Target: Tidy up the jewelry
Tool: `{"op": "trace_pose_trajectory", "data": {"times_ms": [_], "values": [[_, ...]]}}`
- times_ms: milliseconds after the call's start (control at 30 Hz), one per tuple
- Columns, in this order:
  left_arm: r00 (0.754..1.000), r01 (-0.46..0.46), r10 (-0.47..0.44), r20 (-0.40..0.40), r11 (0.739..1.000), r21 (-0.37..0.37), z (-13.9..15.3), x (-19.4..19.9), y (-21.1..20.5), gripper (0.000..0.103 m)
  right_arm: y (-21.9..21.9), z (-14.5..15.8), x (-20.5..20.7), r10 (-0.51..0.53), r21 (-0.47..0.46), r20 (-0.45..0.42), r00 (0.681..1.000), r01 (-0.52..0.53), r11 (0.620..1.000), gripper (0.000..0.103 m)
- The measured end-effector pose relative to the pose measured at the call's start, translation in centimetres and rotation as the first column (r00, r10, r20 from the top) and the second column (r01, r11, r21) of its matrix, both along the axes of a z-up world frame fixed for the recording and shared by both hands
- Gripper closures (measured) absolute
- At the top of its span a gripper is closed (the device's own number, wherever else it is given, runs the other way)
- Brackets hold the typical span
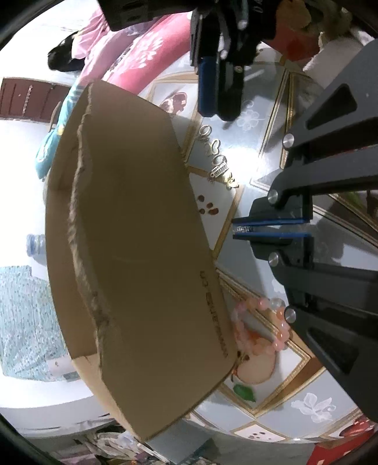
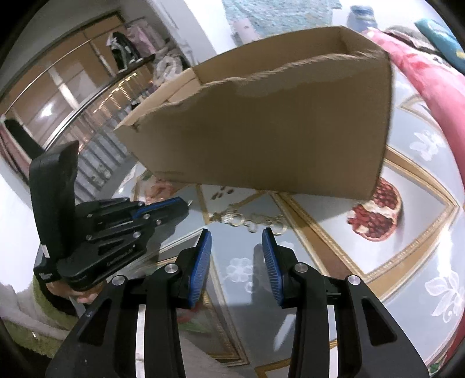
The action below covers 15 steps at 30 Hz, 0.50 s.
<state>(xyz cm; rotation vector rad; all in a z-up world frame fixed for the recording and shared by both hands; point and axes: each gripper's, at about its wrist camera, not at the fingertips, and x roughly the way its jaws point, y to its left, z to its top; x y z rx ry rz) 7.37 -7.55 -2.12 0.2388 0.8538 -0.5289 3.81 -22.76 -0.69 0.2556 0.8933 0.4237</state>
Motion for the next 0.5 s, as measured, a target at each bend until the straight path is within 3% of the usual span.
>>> {"op": "trace_pose_trajectory", "data": {"times_ms": [300,500], "values": [[0.999,-0.042,0.042,0.008,0.998,-0.043,1.1,0.0,1.9,0.100,4.2,-0.6,0.5,0.119,-0.062,0.007,0.993,-0.118,0.991,0.071],[0.999,-0.049,0.049,-0.002,0.997,-0.057,1.0,0.2,2.4,0.100,5.3,-0.6,1.5,0.096,-0.165,0.022,0.995,-0.091,0.982,0.073]]}}
